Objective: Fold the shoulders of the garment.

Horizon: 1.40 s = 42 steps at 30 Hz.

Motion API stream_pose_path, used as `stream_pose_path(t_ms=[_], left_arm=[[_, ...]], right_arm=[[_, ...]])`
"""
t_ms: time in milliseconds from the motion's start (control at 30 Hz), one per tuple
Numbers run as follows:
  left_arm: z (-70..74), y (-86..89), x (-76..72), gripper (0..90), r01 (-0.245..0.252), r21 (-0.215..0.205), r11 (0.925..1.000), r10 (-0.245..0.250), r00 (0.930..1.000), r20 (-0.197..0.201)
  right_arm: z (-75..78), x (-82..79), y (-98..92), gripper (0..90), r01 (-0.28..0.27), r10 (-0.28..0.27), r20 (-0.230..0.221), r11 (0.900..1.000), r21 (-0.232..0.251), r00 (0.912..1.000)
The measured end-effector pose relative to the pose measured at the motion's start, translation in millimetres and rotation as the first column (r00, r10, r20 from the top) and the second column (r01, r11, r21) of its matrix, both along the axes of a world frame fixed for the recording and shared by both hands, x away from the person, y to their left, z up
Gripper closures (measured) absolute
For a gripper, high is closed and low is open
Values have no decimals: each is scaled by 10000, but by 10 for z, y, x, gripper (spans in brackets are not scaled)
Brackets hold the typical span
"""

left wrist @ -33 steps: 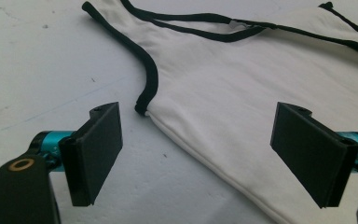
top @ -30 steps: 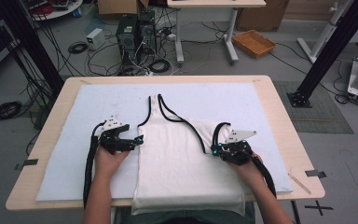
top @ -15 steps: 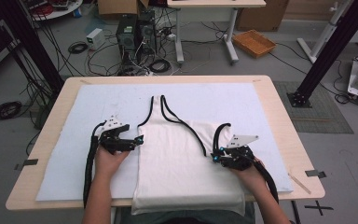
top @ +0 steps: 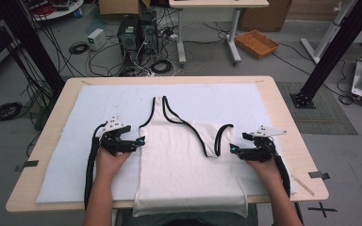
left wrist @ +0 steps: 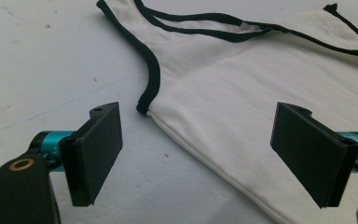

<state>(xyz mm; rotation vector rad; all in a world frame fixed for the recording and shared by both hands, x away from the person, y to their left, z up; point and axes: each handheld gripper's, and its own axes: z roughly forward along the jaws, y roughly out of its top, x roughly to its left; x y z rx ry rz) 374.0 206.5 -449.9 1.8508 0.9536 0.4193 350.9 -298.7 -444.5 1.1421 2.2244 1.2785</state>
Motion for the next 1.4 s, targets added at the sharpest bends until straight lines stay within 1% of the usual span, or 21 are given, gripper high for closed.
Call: stream_pose_path(t_ms=[67, 133, 233, 300, 333, 400, 467, 533, 600, 633, 667, 733, 900, 967, 1067, 1133, 1167, 1267, 1300, 1367, 1400], left_arm=[[0, -2, 0, 167, -8, 45, 10000, 8, 10000, -19], [-1, -12, 6, 167, -39, 144, 9999, 40, 10000, -48], [-2, -52, 3, 166, -150, 457, 9988, 153, 9999, -64], [2, -57, -1, 167, -83, 551, 9984, 83, 10000, -2], [2, -57, -1, 167, -83, 551, 9984, 83, 10000, -2], [18, -36, 13, 167, -96, 212, 9997, 98, 9999, -103], [51, -56, 41, 167, -142, -312, 9994, 135, 9997, -223], [106, -134, 80, 166, -257, -234, 9994, 254, 9996, -133], [167, -219, 150, 167, -35, 30, 10000, 36, 9999, -164], [167, -219, 150, 166, -35, 30, 10000, 36, 9999, -164], [240, -276, 238, 166, 78, 116, 9999, -77, 9999, -79], [319, -320, 343, 166, 97, 135, 9999, -97, 10000, 3], [482, -405, 696, 167, 38, 653, 9979, -11, 9992, -404], [496, -430, 842, 167, -30, 437, 9990, 56, 9983, -576], [481, -475, 1059, 169, -169, 541, 9984, 218, 9957, -903], [456, -507, 1198, 170, -277, 951, 9951, 376, 9938, -1046], [439, -520, 1266, 170, -337, 1017, 9943, 465, 9909, -1267], [363, -552, 1457, 170, -474, 997, 9939, 627, 9857, -1565], [330, -567, 1522, 170, -521, 1068, 9929, 702, 9823, -1738], [260, -599, 1633, 172, -618, 1277, 9899, 845, 9799, -1807], [223, -606, 1689, 182, -691, 1372, 9881, 954, 9760, -1956]], right_arm=[[-49, 9, -53, 215, 149, -144, -247, 9997, 206, 9996], [-57, 23, -58, 216, 44, -32, -400, 9996, 284, 9992], [-81, 74, -53, 224, -242, 266, -865, 9993, 295, 9959], [-75, 46, -69, 225, -192, 219, -595, 9988, 456, 9980], [-75, 46, -69, 225, -192, 219, -595, 9988, 456, 9980], [-72, 32, -102, 224, -92, 128, -449, 9970, 774, 9989], [-72, 33, -105, 224, -94, 134, -489, 9968, 800, 9987], [-72, 33, -98, 224, -38, 78, -532, 9972, 750, 9986], [-72, 35, -91, 224, -81, 114, -504, 9978, 660, 9987], [-72, 35, -91, 224, -81, 114, -504, 9978, 660, 9987], [-74, 37, -87, 224, -96, 124, -472, 9981, 603, 9988], [-73, 37, -72, 225, -146, 171, -516, 9987, 483, 9985], [-74, 40, -81, 225, -132, 165, -557, 9982, 592, 9983], [-74, 41, -77, 225, -153, 179, -502, 9985, 532, 9986], [-74, 41, -81, 225, -133, 167, -574, 9982, 589, 9982], [-75, 44, -88, 225, -166, 198, -527, 9980, 608, 9984], [-75, 43, -88, 225, -140, 172, -522, 9980, 614, 9985], [-74, 39, -86, 225, -134, 168, -558, 9980, 623, 9983], [-73, 38, -86, 225, -129, 165, -571, 9979, 633, 9982], [-76, 44, -92, 225, -166, 198, -479, 9977, 657, 9987], [-74, 41, -92, 225, -137, 172, -517, 9976, 684, 9985]])
